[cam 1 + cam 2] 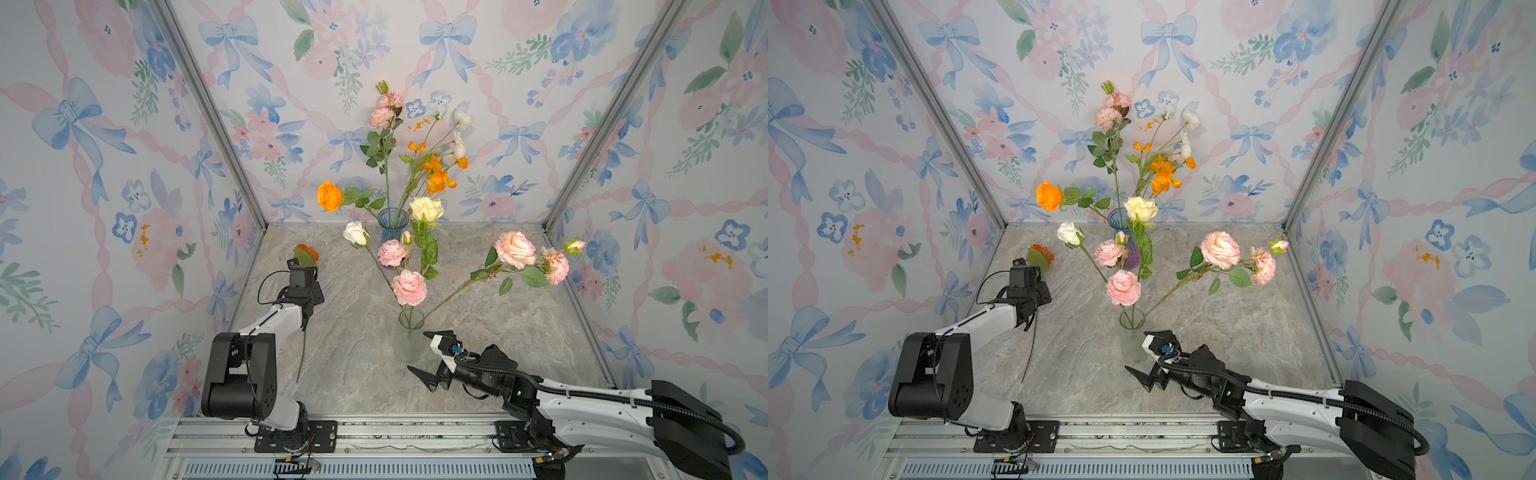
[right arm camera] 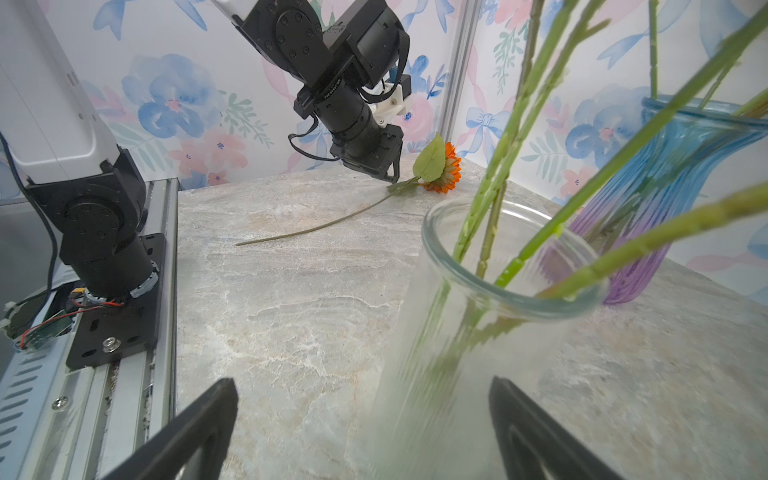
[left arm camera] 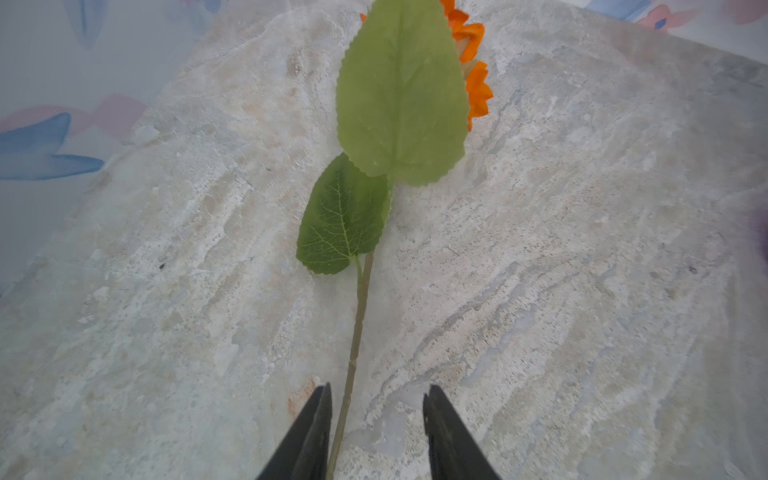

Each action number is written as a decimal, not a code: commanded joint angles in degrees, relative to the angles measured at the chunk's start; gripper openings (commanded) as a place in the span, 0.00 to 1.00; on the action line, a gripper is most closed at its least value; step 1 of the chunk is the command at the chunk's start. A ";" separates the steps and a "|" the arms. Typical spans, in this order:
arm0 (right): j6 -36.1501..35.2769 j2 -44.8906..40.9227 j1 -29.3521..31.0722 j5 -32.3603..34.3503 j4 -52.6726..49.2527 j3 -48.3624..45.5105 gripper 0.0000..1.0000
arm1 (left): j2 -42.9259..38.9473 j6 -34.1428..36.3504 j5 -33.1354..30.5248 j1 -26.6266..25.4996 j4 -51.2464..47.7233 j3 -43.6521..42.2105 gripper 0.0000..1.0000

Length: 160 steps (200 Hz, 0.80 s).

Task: Arrange the flowers into the vase
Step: 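Close the left gripper on the orange sunflower stem, then lift the orange sunflower and swing it over the clear glass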

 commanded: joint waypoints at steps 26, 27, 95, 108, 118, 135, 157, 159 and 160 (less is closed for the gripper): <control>-0.51 -0.46 -0.55 -0.23 -0.80 1.79 0.97 | 7.62 0.84 0.12 1.68 -1.94 0.64 0.42; -0.51 -0.43 -0.54 -0.25 -0.82 1.78 0.97 | 7.68 0.84 0.22 1.72 -1.86 0.67 0.42; -0.51 -0.19 -0.64 -0.35 -0.74 1.95 0.97 | 7.72 0.63 3.98 1.41 -1.86 0.37 0.26; -0.55 -0.18 -0.67 -0.33 -0.64 1.95 0.97 | 6.82 0.59 5.08 1.17 -1.83 0.38 0.17; -0.62 -0.18 -0.62 -0.35 -0.80 2.04 0.97 | 6.07 0.58 5.80 0.85 -1.78 0.35 0.13; -0.69 -0.49 -0.67 -0.35 -1.09 2.00 0.97 | 5.27 0.41 6.38 0.37 -1.78 0.45 0.10; -0.62 -0.67 -0.65 -0.25 -1.03 2.00 0.97 | 4.67 0.14 7.00 0.09 -1.83 0.46 0.03; -0.60 -0.67 -0.69 -0.26 -1.01 2.03 0.97 | 4.58 0.14 7.05 0.05 -1.86 0.44 0.03; -0.60 -0.67 -0.70 -0.26 -1.01 2.04 0.97 | 4.49 0.14 7.07 0.03 -1.82 0.48 0.03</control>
